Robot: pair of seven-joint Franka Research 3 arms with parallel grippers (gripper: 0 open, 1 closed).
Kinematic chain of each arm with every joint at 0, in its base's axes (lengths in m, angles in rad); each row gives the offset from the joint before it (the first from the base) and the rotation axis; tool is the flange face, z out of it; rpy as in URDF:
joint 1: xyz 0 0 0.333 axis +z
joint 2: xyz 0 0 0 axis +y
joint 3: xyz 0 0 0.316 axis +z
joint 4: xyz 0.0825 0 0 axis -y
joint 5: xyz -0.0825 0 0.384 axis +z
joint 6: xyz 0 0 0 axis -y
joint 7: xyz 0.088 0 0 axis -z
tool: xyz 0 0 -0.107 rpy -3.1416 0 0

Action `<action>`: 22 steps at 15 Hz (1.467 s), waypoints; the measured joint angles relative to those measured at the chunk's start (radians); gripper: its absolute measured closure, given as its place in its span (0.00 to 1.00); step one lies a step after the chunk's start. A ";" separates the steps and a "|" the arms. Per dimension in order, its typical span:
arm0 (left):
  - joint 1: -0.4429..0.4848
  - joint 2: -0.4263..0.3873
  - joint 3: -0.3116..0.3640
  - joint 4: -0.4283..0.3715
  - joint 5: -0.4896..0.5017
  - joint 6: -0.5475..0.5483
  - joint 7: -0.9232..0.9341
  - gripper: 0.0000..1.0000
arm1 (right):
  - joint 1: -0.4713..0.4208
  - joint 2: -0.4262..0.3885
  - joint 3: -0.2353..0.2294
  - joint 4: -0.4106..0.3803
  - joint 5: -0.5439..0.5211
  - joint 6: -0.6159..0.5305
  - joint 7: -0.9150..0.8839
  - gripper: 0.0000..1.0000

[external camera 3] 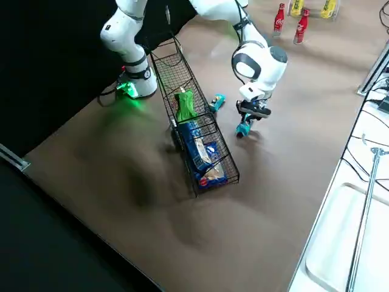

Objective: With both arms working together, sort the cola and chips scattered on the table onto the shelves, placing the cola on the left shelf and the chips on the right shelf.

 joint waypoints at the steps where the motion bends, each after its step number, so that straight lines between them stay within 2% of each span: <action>1: 0.000 0.002 -0.008 0.043 -0.003 -0.027 -0.014 0.00 | -0.008 0.000 -0.001 0.003 0.000 0.003 0.000 0.85; 2: 0.000 0.009 -0.024 0.091 -0.007 -0.061 -0.040 0.00 | -0.012 0.000 -0.001 0.005 0.000 0.004 0.000 0.94; 5: -0.001 0.059 -0.119 0.209 -0.011 -0.128 -0.179 0.00 | -0.014 0.000 0.000 0.009 0.000 0.008 0.000 0.96; 7: -0.003 0.107 -0.204 0.236 -0.016 -0.135 -0.292 0.00 | -0.013 0.000 0.000 0.023 0.000 0.010 0.000 0.96; 8: -0.005 0.167 -0.294 0.239 -0.051 -0.130 -0.391 0.00 | -0.013 0.000 -0.005 0.060 -0.001 -0.003 -0.001 0.96; 11: -0.034 0.275 -0.397 0.239 -0.070 -0.060 -0.507 0.00 | -0.014 -0.002 -0.026 0.185 -0.003 -0.169 -0.004 0.96; 14: -0.140 0.382 -0.417 0.240 -0.069 0.038 -0.652 0.00 | -0.012 -0.010 -0.039 0.318 -0.047 -0.354 -0.007 0.96; 17: -0.235 0.481 -0.416 0.240 -0.042 0.115 -0.768 0.00 | -0.006 -0.051 -0.039 0.402 -0.127 -0.528 -0.033 0.96; 20: -0.298 0.556 -0.416 0.240 -0.015 0.185 -0.847 0.01 | -0.004 -0.145 -0.044 0.467 -0.182 -0.758 -0.219 0.96; 22: -0.324 0.591 -0.415 0.240 -0.013 0.223 -0.860 0.02 | -0.007 -0.233 -0.051 0.489 -0.198 -0.854 -0.332 0.96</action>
